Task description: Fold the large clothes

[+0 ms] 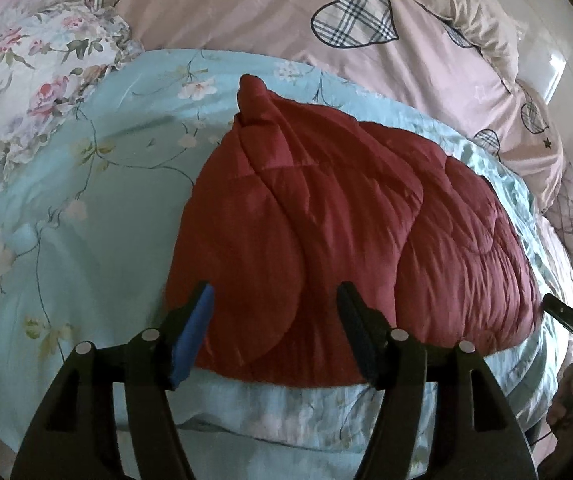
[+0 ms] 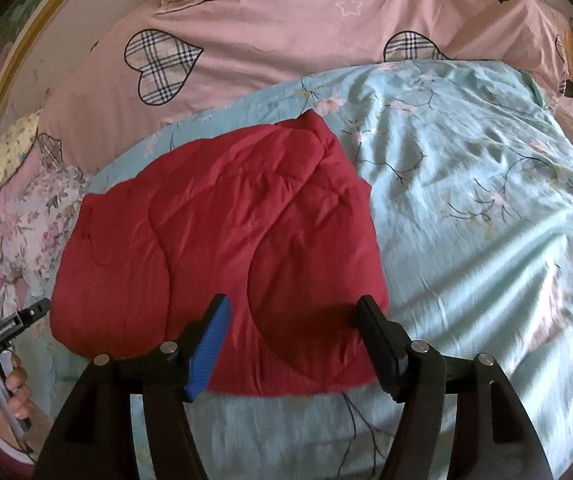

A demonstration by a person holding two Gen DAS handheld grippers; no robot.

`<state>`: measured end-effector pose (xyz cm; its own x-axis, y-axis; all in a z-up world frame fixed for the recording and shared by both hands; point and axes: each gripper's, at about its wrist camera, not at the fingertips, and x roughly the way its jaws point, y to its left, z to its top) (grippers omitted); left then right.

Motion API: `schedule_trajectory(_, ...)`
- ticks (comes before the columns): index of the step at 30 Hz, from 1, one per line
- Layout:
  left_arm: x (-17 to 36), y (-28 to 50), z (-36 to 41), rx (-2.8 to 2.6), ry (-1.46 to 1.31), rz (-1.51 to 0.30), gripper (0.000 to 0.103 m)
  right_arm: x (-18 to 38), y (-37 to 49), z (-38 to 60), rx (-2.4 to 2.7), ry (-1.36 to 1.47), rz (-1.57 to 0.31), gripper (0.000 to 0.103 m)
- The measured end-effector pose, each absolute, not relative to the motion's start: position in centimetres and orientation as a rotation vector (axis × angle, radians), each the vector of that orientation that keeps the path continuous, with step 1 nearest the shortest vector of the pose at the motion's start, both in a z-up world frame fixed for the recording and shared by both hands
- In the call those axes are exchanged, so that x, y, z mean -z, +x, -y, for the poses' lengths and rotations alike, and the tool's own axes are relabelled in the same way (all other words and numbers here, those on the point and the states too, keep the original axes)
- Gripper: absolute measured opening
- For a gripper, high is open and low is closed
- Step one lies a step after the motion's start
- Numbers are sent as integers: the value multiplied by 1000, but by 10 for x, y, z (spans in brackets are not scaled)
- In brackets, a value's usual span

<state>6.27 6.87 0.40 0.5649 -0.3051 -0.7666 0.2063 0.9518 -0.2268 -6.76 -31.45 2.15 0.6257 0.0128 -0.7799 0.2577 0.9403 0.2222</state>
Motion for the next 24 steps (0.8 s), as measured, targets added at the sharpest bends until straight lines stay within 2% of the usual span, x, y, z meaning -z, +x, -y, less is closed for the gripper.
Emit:
schedule_trajectory(4,-2,55,-63,308,-91,-930,66,-19,-76,302,154,291,-898,71)
schedule_trajectory(6,-1,52,-57,313,-71,-931,71,-19,-78,295,144,276,-905,72)
schedule_trajectory(14,-4,39,-33,362,-17,-928,75,-16,-73,260,78,217,-921,73)
schedule_trajectory(24,0,31,-16,364,21,-953,77,-9,-59,219,4,153,-936,77)
